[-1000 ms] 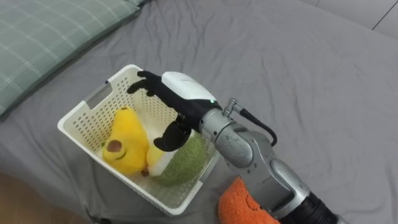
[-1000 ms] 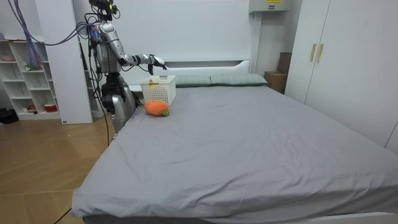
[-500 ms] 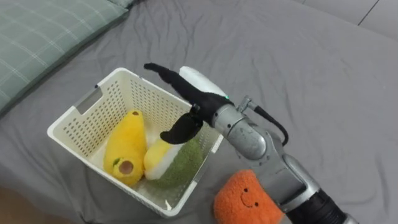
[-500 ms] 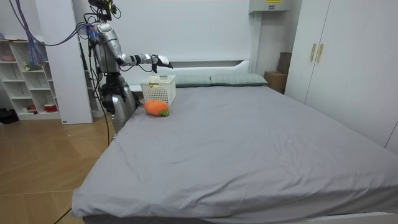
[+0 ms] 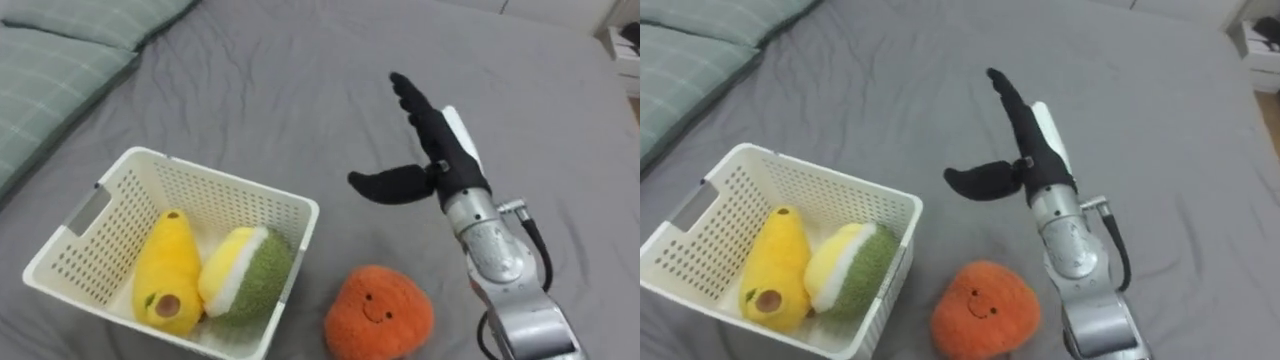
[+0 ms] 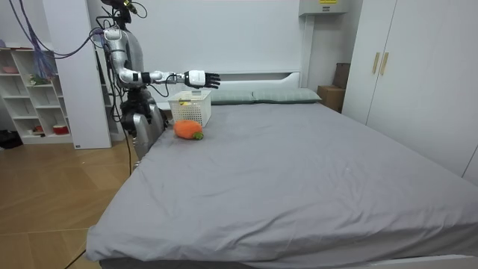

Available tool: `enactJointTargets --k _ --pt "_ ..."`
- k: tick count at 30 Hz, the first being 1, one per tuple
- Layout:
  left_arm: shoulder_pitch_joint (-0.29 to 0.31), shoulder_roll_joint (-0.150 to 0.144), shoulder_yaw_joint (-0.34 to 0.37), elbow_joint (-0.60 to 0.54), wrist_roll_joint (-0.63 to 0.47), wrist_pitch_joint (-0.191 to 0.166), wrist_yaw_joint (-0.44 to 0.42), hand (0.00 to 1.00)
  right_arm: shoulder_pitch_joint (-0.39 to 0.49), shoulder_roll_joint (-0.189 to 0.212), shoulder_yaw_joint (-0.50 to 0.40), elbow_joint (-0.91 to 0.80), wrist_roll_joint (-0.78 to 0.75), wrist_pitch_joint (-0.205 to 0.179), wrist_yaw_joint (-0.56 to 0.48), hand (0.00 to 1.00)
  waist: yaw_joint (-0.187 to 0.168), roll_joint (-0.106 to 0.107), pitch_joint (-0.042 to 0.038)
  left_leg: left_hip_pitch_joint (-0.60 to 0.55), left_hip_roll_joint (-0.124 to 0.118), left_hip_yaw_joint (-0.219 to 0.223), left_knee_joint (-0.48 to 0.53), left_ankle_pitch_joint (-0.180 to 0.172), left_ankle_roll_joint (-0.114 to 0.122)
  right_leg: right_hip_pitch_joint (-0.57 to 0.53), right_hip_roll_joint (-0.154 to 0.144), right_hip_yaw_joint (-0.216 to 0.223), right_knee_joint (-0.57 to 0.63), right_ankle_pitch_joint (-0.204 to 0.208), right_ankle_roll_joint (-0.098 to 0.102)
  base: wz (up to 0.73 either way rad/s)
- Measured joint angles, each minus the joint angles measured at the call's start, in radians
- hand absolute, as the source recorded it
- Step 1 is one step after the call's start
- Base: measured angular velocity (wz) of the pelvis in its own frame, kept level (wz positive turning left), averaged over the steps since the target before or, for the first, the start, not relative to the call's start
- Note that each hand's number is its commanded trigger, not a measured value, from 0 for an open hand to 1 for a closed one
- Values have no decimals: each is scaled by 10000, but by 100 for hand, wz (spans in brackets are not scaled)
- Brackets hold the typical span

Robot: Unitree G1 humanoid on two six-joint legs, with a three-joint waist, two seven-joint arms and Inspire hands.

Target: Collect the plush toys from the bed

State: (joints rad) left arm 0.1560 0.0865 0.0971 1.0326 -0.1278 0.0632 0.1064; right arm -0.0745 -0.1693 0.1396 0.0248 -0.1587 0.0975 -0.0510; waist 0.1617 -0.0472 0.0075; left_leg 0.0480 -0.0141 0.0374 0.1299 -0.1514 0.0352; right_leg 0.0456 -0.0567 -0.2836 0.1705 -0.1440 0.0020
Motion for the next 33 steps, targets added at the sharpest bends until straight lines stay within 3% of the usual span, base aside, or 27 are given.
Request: enactJointTargets --k 4,7,12,18,23,25,33 --pt "178 31 4 0 0 14 151 0 125 -5 -608 242 859 -40 -165 0 -500 -11 -10 10 45 185 6 -15 -20 -112 51 164 -9 27 -44 -13" --pt "286 24 107 -3 -1 5 174 0 304 0 -981 973 1197 -213 -298 0 -521 -24 -15 77 89 427 3 -66 -19 -124 79 358 -13 28 -45 -15" --pt "337 23 168 -3 -1 4 207 0 916 30 -1005 1246 1290 -228 -286 0 -711 -43 -27 16 94 458 2 -91 -16 -184 74 367 -34 25 -40 -2" --pt "349 52 176 30 3 10 203 0 1254 47 -893 1890 1280 -228 518 0 -762 -78 -51 -17 90 422 1 -89 -16 -209 67 356 -35 24 -39 0" --pt "348 84 70 29 -194 12 211 0 1261 85 -167 3578 1294 -103 1325 0 -726 -108 -62 55 84 397 11 -90 -15 -120 66 355 -38 20 -33 0" --pt "342 137 -28 29 -192 13 209 0 1297 99 331 3667 1135 71 1720 0 -720 -117 -52 -18 84 394 43 -91 -15 -131 64 358 -40 17 -33 0" --pt "323 172 -240 -174 -192 15 137 0 1263 160 1178 3962 -224 67 2754 0 -409 -173 -25 -73 21 212 56 -96 0 -91 67 261 -67 -14 13 6"
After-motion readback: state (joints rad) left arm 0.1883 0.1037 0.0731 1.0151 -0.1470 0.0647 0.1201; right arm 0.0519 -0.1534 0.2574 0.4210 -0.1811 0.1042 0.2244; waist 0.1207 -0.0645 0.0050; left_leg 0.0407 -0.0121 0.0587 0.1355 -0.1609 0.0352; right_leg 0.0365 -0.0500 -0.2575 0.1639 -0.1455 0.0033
